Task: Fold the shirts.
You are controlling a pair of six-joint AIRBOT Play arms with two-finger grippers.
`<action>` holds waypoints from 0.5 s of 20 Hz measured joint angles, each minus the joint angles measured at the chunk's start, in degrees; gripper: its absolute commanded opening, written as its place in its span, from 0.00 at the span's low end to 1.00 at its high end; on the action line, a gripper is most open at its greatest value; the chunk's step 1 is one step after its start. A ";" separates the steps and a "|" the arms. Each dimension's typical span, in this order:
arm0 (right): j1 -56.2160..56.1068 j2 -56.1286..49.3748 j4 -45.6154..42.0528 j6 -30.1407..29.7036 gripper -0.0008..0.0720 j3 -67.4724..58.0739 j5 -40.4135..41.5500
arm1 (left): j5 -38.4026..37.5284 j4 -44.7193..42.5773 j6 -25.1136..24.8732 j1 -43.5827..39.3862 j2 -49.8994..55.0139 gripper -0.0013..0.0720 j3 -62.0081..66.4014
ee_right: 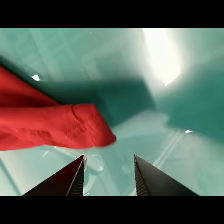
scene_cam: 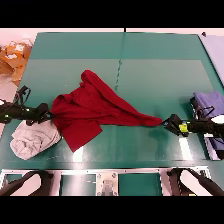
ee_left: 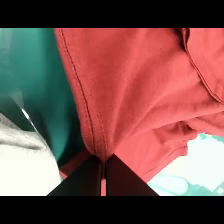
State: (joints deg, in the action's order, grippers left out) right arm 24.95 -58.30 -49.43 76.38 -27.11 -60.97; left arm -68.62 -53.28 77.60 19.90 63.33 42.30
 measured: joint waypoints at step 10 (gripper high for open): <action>-1.03 -9.88 10.16 -13.55 0.03 -5.25 -2.71 | -1.14 0.74 -0.44 0.00 0.00 0.04 0.02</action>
State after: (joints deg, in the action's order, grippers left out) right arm 23.92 -68.18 -39.27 62.83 -32.36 -63.68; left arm -69.76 -52.53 77.17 19.90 63.33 42.33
